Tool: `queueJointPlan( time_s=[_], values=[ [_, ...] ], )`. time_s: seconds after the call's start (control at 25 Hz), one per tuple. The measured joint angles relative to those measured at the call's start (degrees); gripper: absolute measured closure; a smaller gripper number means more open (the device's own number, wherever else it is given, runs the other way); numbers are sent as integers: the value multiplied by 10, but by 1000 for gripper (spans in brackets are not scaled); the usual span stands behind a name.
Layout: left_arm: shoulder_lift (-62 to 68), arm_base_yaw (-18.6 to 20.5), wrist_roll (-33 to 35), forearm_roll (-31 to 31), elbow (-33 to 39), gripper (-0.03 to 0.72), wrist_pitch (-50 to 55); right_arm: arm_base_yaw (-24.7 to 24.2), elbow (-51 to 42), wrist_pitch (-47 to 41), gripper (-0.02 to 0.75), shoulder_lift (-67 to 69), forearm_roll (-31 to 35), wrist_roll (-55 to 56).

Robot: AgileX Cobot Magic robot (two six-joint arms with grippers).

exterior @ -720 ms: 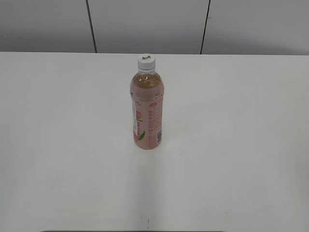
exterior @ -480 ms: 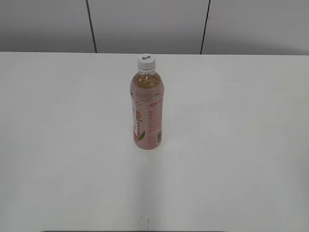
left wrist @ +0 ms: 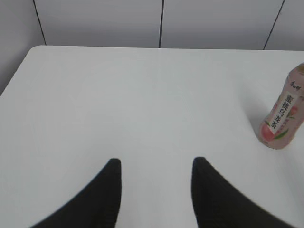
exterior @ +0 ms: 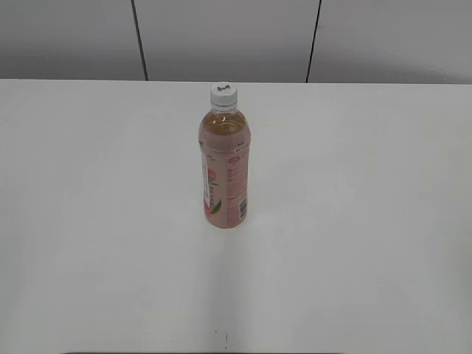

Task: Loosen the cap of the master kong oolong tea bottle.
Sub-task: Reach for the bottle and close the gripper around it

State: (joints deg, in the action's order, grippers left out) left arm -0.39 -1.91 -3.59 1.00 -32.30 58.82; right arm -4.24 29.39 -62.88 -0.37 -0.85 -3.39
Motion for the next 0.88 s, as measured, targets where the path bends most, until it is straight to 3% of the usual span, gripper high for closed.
queueJointPlan(
  time_s=[0.48,0.72,0.88],
  values=[
    [0,0,0,-20,-1,378,-8,0,0,0,160,0,0,0],
    [15,0,3,-60,-8,378,-109,0,0,0,160,0,0,0],
    [65,0,53,-81,-6,378,-185,0,0,0,160,0,0,0]
  ],
)
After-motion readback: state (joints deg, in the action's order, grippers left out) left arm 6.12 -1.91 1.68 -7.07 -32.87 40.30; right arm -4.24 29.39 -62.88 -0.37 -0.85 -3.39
